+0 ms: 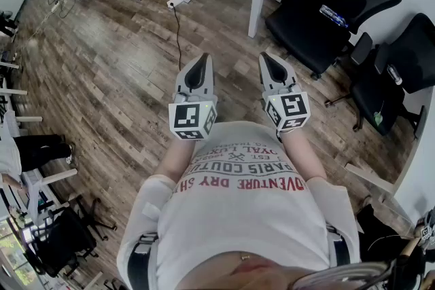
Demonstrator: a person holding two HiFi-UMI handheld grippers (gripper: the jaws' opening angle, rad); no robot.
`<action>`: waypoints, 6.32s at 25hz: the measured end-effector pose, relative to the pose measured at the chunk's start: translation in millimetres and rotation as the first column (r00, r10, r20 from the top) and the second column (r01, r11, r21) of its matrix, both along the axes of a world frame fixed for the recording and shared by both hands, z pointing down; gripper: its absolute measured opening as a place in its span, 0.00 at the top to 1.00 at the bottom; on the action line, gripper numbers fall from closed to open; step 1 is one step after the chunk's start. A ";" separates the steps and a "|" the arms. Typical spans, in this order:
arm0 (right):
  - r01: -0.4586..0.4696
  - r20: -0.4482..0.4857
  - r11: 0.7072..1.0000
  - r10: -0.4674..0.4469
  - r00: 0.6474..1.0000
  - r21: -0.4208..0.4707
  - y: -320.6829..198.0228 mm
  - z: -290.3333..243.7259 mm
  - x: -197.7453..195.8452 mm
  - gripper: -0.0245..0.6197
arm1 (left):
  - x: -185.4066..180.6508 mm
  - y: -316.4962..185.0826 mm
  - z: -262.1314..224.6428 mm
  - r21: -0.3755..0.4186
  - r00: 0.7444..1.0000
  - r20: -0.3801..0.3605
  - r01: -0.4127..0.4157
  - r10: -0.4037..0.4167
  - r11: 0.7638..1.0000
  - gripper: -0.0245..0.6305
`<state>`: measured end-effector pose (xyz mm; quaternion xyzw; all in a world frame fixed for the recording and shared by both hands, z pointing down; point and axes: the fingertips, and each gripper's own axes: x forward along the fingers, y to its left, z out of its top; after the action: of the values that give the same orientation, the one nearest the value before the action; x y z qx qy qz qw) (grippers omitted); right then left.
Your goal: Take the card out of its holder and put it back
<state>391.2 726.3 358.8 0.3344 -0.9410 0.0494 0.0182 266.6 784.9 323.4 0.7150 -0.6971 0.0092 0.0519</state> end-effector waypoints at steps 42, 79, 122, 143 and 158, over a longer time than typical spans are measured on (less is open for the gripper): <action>-0.082 -0.035 0.989 0.078 0.996 -0.125 -267.9 31.8 -230.1 0.92 | -252.4 -265.4 18.9 -0.030 0.997 -0.069 -0.035 0.033 0.999 0.92; -0.031 0.069 0.974 0.047 0.996 -0.224 -670.2 53.5 -345.3 0.92 | -366.9 -664.2 46.5 -0.116 0.997 -0.080 0.000 -0.010 0.993 0.92; 0.018 -0.161 0.945 -0.074 0.984 -0.326 -798.7 150.5 -340.1 0.70 | -331.3 -873.1 151.1 -0.360 0.823 -0.182 -0.565 0.538 0.742 0.92; 0.334 -0.183 0.874 -0.415 0.891 -0.354 -802.7 182.4 -376.9 0.89 | -343.3 -873.1 175.2 -0.421 0.853 -0.183 -0.517 0.488 0.745 0.92; 0.426 -0.180 0.841 -0.500 0.847 -0.333 -801.5 184.6 -375.7 0.91 | -351.0 -870.4 175.7 -0.435 0.863 -0.155 -0.497 0.481 0.751 0.92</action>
<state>15.5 -75.2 543.4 0.0928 -0.9665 0.1320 0.1997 -84.4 -85.5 499.1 0.8389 -0.4625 0.1753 0.2274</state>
